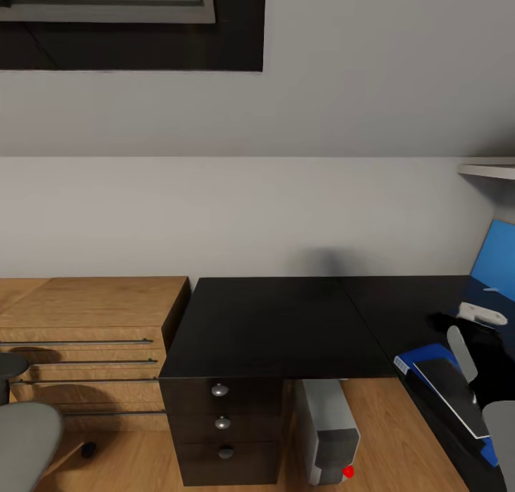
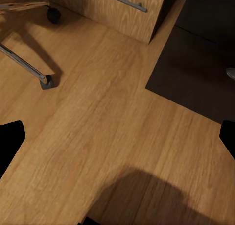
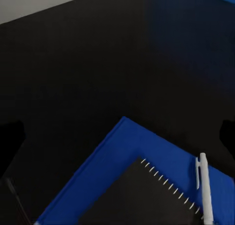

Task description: In the bedroom, organize the workspace by keeping the computer under the desk, ensuring the monitor is on the desk, placing the keyboard on the desk next to the monitor, placing the mouse on the desk next to the keyboard, moving the folder from the swivel chair onto the desk next to the mouse, stacking the notebook on top of the folder with the pen on top of the notebook, and positioning the swivel chair next to the desk.

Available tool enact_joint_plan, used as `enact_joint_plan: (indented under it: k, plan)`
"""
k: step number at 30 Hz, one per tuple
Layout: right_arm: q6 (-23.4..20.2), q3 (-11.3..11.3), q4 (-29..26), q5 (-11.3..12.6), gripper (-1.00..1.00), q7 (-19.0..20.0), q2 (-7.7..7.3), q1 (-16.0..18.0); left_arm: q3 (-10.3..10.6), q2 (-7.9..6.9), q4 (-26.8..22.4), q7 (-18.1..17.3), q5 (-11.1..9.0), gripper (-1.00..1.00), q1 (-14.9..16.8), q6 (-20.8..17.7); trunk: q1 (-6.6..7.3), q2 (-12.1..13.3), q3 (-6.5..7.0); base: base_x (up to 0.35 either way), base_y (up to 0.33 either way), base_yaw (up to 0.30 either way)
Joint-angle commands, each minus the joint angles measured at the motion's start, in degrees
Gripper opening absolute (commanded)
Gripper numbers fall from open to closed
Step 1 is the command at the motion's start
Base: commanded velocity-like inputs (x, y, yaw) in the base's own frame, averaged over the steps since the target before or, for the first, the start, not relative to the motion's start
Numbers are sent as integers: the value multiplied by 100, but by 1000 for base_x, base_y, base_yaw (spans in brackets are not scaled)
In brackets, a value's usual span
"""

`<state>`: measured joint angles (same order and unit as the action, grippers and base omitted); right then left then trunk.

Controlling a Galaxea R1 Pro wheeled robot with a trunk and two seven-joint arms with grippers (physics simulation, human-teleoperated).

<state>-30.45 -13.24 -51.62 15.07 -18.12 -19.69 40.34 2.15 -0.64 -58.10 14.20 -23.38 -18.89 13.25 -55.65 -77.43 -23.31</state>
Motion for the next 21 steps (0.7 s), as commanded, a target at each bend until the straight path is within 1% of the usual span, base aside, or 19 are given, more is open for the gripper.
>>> enact_joint_plan:
  k: [1,2,3,4,5,6,7,8,10,11,13,14,15,17,18,20,21]
  plan:
    - [-322,2,-468,86,100,-52,128,-109,23,-6,-4,30,-44,100,0,21,-1,-3,-6,0,0,0]
    - [-555,0,-926,104,100,-58,267,-267,23,-6,-2,30,-44,100,0,21,-1,-3,-6,0,0,0]
    - [-642,0,-1160,111,100,-60,335,-364,23,-6,-2,30,-44,100,0,20,-1,-3,-6,0,0,0]
    - [-767,0,-1612,120,100,-64,470,-583,23,-6,-1,30,-44,100,0,20,-1,-3,-6,0,0,0]
    - [-903,4,-2332,129,100,-67,727,-1005,23,-6,0,30,-44,100,0,20,-1,-3,-6,0,0,0]
    - [-925,4,-2459,129,100,-67,789,-1080,23,-6,0,30,-44,100,0,20,-1,-3,-6,0,0,0]
    - [-974,5,-2716,127,100,-70,998,-1229,23,-6,1,30,-44,100,0,20,-1,-3,-6,0,0,0]
    - [-992,5,-2815,124,100,-73,1133,-1287,23,-6,1,30,-44,100,0,20,-1,-3,-6,-39,0,0]
    - [-1014,15,-2936,122,100,-82,1339,-1359,23,-6,31,30,-44,100,0,20,-1,-3,-6,-174,0,0]
    - [-1016,18,-2949,123,100,-83,1366,-1367,23,-6,36,30,-44,100,0,20,-1,-3,-6,-247,0,0]
    - [-1021,26,-2981,130,100,-81,1487,-1385,23,-6,46,30,-40,100,0,20,-1,-3,-6,-288,0,0]
    - [-1017,30,-2994,128,100,-84,1640,-1392,23,-6,51,30,-31,100,0,20,-1,-3,-6,-319,0,0]
    - [-1006,35,-2994,123,100,-90,1751,-1395,23,-6,52,30,-24,100,0,18,-1,-3,-6,-326,0,0]
    - [-1001,40,-2994,119,100,-93,1842,-1396,23,-6,56,30,-19,100,0,14,-1,-3,-6,-329,0,0]
    - [-985,186,-2991,109,100,-108,2078,-1402,23,-13,62,30,-17,100,0,-2,-1,-3,-4,-334,0,29]
    - [-972,329,-2988,71,100,-203,2091,-1404,23,-15,62,30,-17,100,0,-7,-1,-3,4,-334,0,100]
    - [-962,487,-2983,25,100,-420,2097,-1405,23,-15,62,30,-17,100,0,-12,-1,-3,10,-334,0,162]
